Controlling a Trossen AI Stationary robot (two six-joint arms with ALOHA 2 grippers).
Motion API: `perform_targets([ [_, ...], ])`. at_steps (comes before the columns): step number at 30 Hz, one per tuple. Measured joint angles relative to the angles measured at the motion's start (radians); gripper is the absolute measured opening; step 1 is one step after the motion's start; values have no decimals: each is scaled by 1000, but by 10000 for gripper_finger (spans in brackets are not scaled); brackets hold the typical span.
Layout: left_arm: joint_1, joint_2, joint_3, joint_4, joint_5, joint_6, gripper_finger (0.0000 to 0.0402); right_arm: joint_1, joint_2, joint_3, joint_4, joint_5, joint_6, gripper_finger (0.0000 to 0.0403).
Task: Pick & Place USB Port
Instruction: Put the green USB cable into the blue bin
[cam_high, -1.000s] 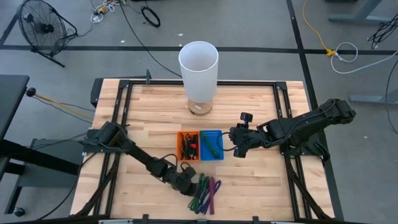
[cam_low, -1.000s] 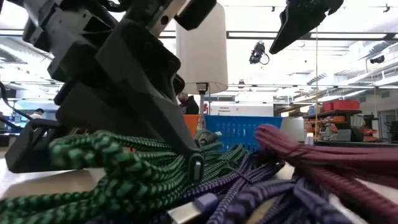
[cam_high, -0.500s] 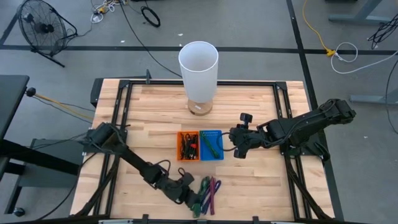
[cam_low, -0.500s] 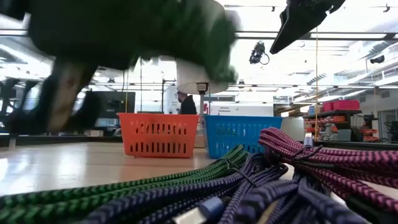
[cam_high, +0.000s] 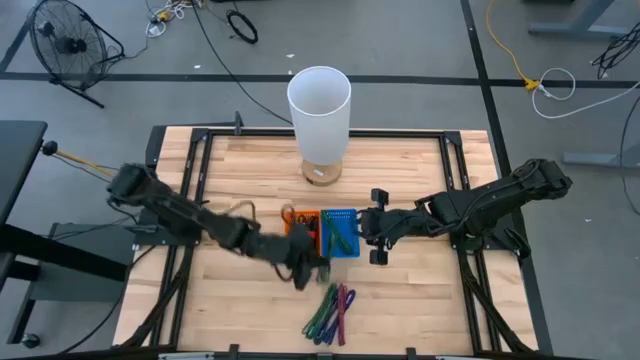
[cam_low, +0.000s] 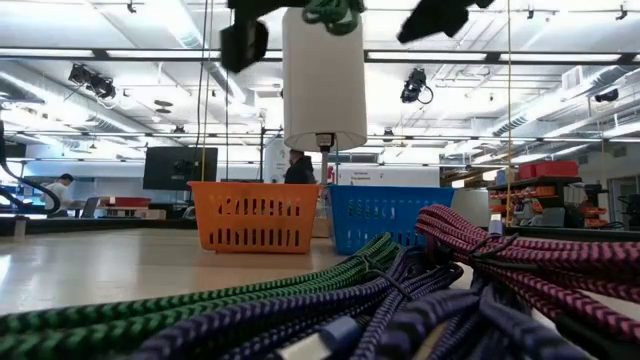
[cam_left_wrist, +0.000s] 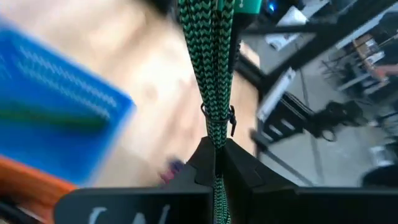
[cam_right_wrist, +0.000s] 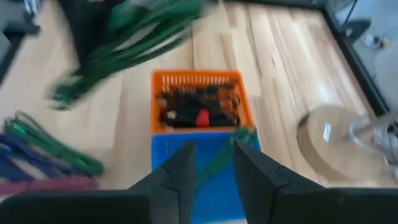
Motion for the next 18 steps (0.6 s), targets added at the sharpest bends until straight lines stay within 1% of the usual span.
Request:
perform_targets([
  [4,73,-83,0,-6,-2,208,11,0,0,0,116,0,-13,109],
  [8,110,-118,0,6,0,365,11,-5,0,0,274,0,-15,109],
  [13,132,-125,1,5,-4,448,11,-14,0,0,405,-22,-43,109],
  [18,134,-125,1,27,-7,497,11,-35,0,0,429,-26,-35,109],
])
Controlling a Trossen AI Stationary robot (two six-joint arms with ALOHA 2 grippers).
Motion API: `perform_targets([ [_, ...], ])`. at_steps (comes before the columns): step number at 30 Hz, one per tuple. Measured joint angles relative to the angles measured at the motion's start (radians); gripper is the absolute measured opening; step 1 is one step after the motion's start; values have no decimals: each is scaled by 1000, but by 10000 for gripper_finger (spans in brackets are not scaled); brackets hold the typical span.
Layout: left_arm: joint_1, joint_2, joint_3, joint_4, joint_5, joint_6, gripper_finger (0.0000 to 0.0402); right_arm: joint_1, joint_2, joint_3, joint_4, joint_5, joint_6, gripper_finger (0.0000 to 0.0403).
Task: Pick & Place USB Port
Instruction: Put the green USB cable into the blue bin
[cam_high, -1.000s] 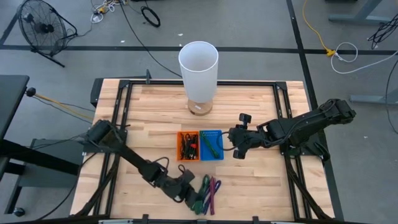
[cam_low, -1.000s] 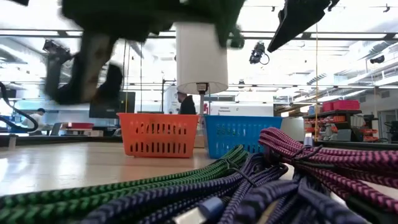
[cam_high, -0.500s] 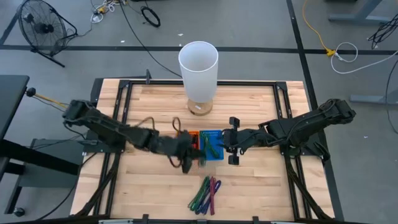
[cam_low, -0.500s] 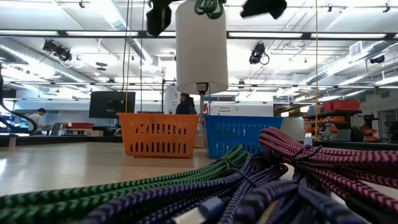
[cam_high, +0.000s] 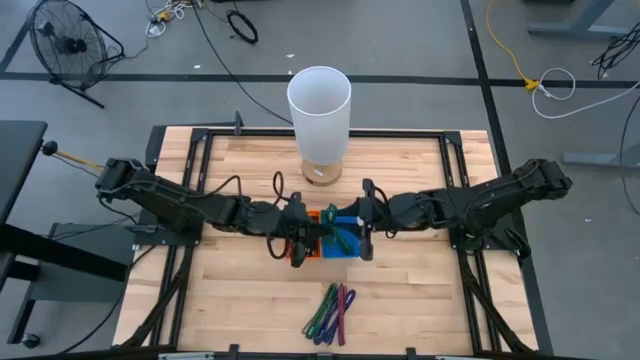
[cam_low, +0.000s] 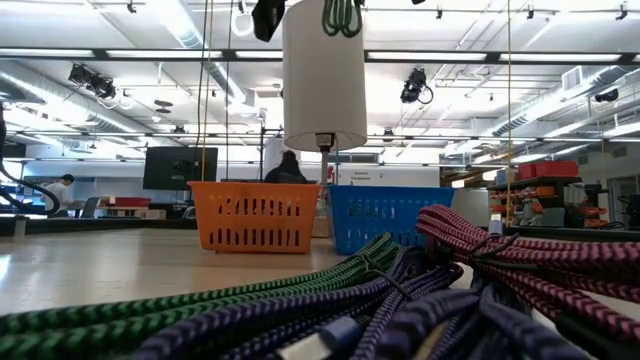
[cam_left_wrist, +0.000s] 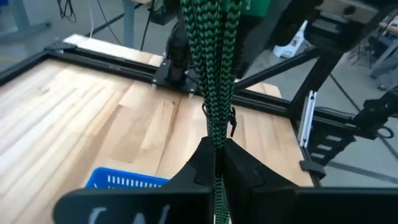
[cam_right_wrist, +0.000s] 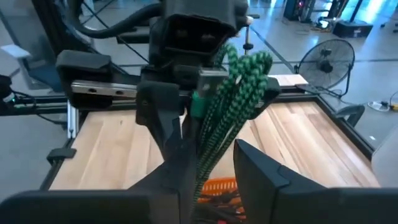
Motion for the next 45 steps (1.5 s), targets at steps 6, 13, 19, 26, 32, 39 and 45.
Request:
perform_targets([
  [6,2,0,0,54,-5,55,11,-22,11,0,26,-46,19,109],
  [13,13,1,-2,55,-20,61,27,-24,34,0,44,-51,-45,35],
  [19,14,2,-2,56,-25,79,42,-20,30,1,14,1,-56,11],
  [26,4,-20,1,60,-29,121,39,-23,23,-1,-160,79,57,10],
  [32,-12,-35,0,43,-34,140,38,-14,22,-72,-207,96,222,10],
  [39,-24,-40,0,20,-36,144,38,-28,23,-298,102,42,369,10],
  [45,-27,-40,0,13,-37,137,39,-61,18,-428,315,-4,448,10],
])
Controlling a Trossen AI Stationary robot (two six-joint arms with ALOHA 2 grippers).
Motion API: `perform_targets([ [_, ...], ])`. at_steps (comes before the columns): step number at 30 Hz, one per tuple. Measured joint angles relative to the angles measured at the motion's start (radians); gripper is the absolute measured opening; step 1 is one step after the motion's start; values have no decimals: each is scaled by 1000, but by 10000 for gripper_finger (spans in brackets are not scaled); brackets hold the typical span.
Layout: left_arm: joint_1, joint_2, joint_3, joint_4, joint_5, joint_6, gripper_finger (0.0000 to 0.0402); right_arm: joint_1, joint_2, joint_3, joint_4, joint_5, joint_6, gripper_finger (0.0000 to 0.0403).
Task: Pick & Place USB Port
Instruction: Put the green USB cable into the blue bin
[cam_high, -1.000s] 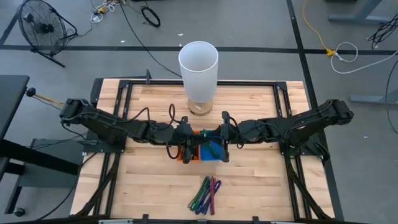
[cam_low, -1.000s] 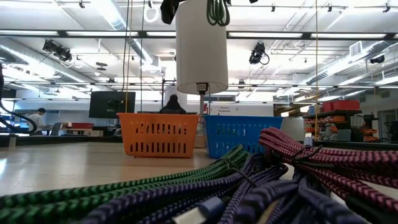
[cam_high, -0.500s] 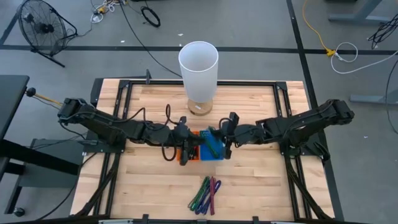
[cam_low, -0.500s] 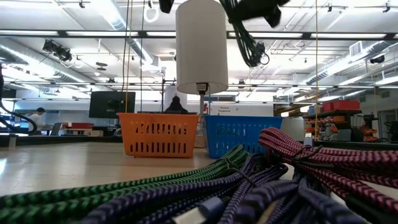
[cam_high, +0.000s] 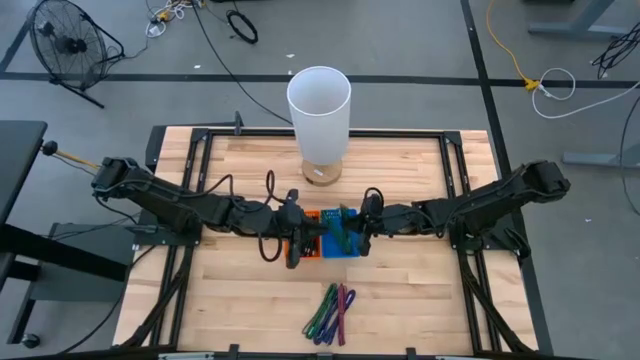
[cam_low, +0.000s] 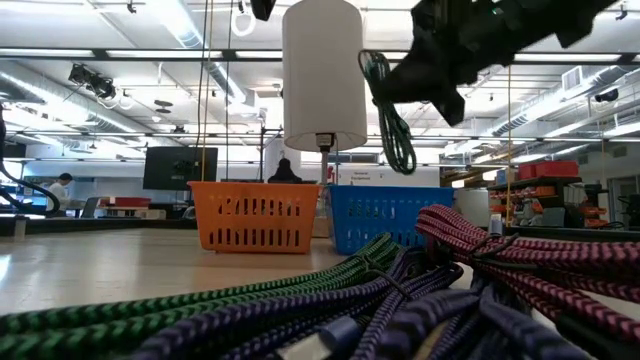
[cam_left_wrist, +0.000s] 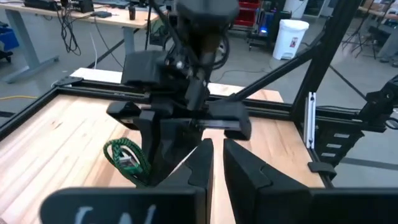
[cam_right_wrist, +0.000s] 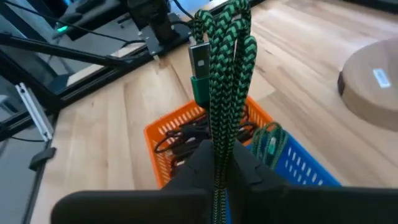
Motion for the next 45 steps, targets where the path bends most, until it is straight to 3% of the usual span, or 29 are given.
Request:
perform_targets([
  [14,0,0,0,-9,0,0,39,12,16,-113,79,-22,120,9],
  [28,1,0,0,-13,0,0,39,-22,16,-133,119,-6,95,9],
  [31,1,0,0,-13,0,-2,39,-53,16,-133,175,-63,74,9],
  [39,1,0,0,-15,0,-8,39,-52,30,-133,92,-90,92,9],
  [45,1,0,0,-14,0,-8,39,-50,39,-133,98,-92,98,66],
])
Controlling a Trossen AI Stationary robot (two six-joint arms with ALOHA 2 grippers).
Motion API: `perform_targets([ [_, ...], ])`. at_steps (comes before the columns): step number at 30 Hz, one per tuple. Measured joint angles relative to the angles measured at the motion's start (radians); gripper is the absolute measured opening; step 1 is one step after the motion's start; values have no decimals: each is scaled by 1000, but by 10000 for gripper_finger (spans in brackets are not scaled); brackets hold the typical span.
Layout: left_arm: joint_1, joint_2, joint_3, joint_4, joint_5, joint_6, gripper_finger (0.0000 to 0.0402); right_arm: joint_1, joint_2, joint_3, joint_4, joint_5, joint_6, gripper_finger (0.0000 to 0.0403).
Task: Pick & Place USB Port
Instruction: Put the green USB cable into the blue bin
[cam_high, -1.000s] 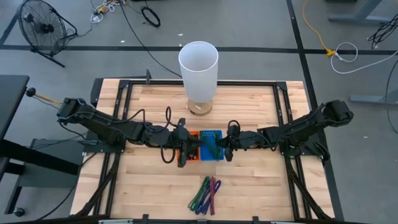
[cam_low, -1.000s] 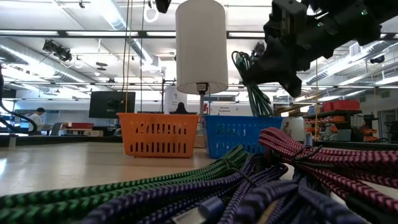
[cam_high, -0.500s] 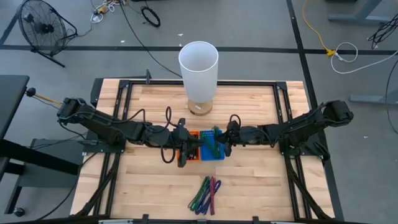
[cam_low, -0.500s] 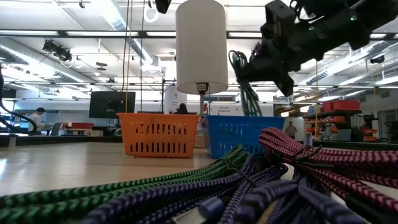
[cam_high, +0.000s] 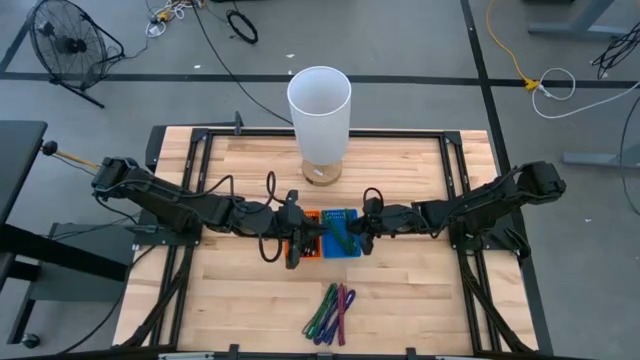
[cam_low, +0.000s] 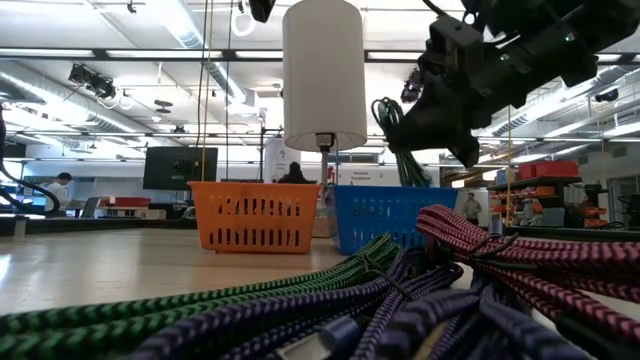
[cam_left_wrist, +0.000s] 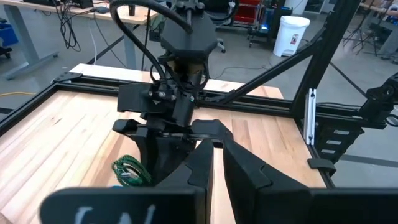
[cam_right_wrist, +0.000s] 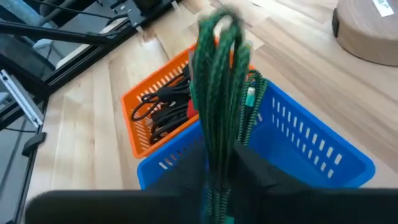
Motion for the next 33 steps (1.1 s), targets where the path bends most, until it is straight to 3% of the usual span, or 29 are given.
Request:
perform_targets([
  [5,0,0,0,-2,0,0,39,-1,0,0,3,2,-3,133],
  [10,0,0,0,-3,0,-2,39,-1,0,0,30,18,-37,175],
  [21,0,0,0,-26,9,-91,39,-6,-2,0,87,15,-121,192],
  [26,-7,28,0,-73,80,-283,39,-6,-3,0,108,-44,-136,192],
  [33,-118,197,0,-50,183,-589,39,-6,-3,0,103,-70,-164,192],
])
